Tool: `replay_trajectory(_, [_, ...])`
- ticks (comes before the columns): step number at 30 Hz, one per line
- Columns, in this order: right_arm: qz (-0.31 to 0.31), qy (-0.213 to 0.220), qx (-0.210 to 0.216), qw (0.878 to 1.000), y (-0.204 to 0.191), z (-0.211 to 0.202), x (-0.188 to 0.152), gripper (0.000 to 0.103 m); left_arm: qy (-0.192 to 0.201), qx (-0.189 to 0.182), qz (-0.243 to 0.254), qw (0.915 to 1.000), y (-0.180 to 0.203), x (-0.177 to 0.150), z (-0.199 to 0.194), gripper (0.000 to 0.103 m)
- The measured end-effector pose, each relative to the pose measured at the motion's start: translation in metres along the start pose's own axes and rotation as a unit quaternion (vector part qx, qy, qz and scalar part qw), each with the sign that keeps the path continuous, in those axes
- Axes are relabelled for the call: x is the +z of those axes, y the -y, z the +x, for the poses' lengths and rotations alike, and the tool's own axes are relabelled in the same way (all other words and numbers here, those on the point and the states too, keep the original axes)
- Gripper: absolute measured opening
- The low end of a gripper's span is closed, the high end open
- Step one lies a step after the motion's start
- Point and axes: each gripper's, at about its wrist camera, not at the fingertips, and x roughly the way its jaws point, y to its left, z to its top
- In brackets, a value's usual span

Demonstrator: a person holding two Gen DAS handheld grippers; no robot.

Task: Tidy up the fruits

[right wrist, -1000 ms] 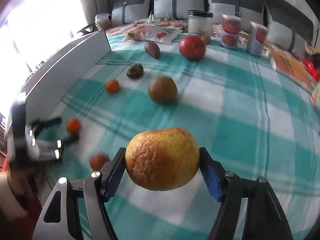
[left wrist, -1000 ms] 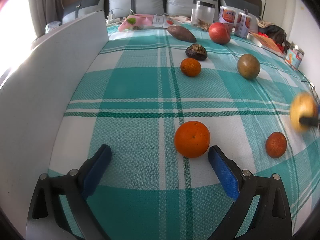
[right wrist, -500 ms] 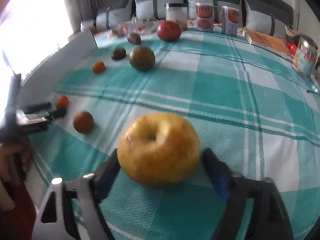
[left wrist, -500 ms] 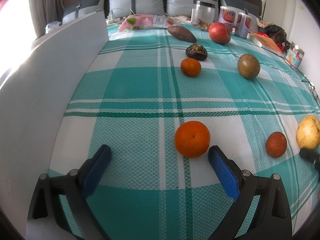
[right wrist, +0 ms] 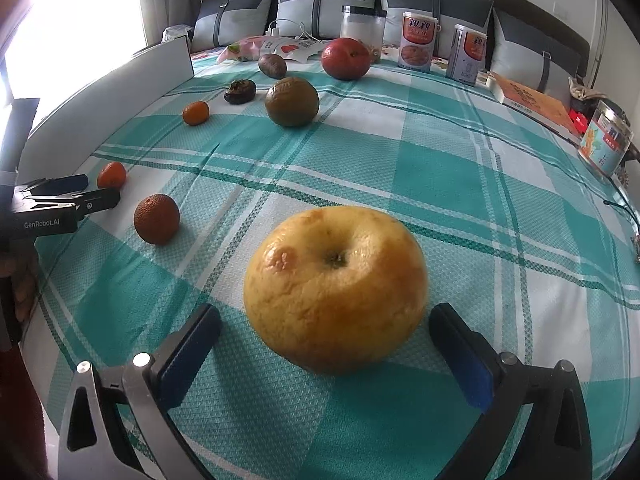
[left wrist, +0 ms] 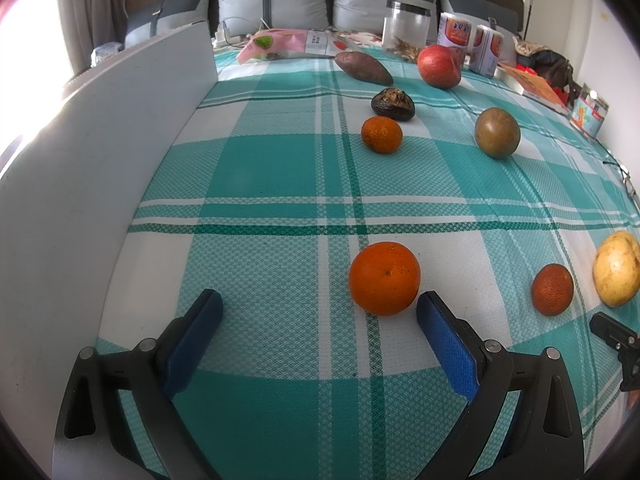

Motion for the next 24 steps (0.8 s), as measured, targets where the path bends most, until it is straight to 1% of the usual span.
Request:
replay_trajectory(21, [0.0, 0.0, 0.0, 1.0, 0.0003, -0.0001, -0.0003, 0.103, 0.0, 0.0, 0.0, 1.0, 0.0, -0.0002, 0.0, 0.099])
replay_trajectory(24, [0.001, 0.0, 0.0, 1.0, 0.0003, -0.0002, -0.0004, 0.103, 0.0, -0.007, -0.003, 1.0, -0.0013, -0.0003, -0.0001, 0.099])
